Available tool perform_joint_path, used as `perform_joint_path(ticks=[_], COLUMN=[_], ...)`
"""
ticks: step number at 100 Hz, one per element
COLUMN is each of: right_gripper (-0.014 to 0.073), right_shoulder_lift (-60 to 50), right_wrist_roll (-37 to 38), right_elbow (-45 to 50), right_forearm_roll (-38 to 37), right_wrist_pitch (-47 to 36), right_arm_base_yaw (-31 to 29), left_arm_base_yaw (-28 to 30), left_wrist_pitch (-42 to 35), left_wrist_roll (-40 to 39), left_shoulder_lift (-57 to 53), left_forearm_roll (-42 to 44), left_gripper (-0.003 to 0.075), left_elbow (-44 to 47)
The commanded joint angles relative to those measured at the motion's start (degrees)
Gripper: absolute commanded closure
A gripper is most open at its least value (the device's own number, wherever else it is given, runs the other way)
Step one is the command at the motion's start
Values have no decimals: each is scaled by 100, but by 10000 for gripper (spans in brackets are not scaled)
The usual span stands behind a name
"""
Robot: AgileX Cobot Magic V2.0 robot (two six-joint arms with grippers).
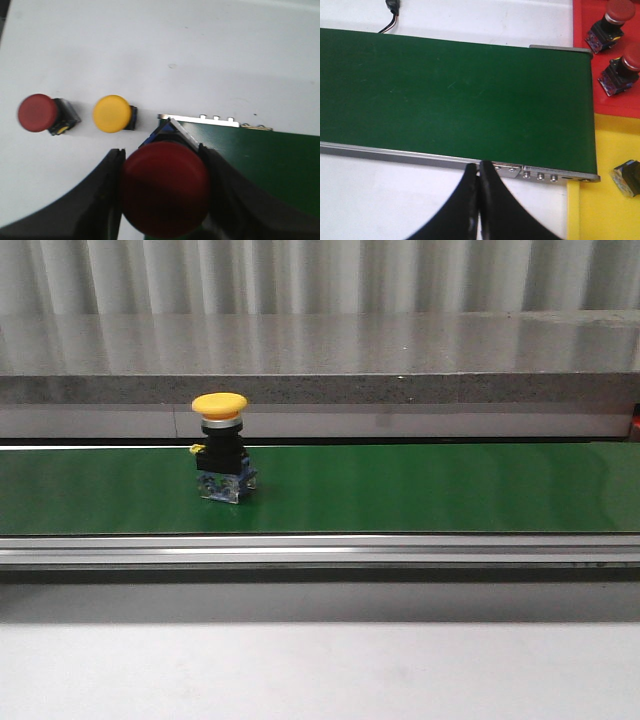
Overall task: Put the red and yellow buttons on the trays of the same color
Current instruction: 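Set the red button on the green belt and open the left gripper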
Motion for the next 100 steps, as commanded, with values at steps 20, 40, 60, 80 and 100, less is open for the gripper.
perform_joint_path(ticks=[20, 40, 60, 80, 100], right_gripper=[661, 661, 661, 661, 661], right_shoulder_lift=[-45, -45, -45, -45, -45], right_wrist_roll=[-3, -3, -3, -3, -3], right_elbow=[-143, -143, -143, -143, -143], right_forearm_roll=[120, 120, 120, 120, 120], right_wrist_pitch=[-285, -285, -285, -285, -285], right_arm_base_yaw=[-6, -6, -6, -6, -6], left_arm_base_yaw=[-443, -493, -493, -493, -493], left_wrist_pitch=[-231, -302, -370, -383, -297], left_wrist_roll=[25, 54, 54, 66, 66], left_shoulder_lift=[-283, -283, -283, -283, -283], left_forearm_roll=[-57, -57, -57, -131, -199], left_gripper=[740, 740, 739, 676, 268], left_elbow=[438, 849, 1061, 1074, 1074])
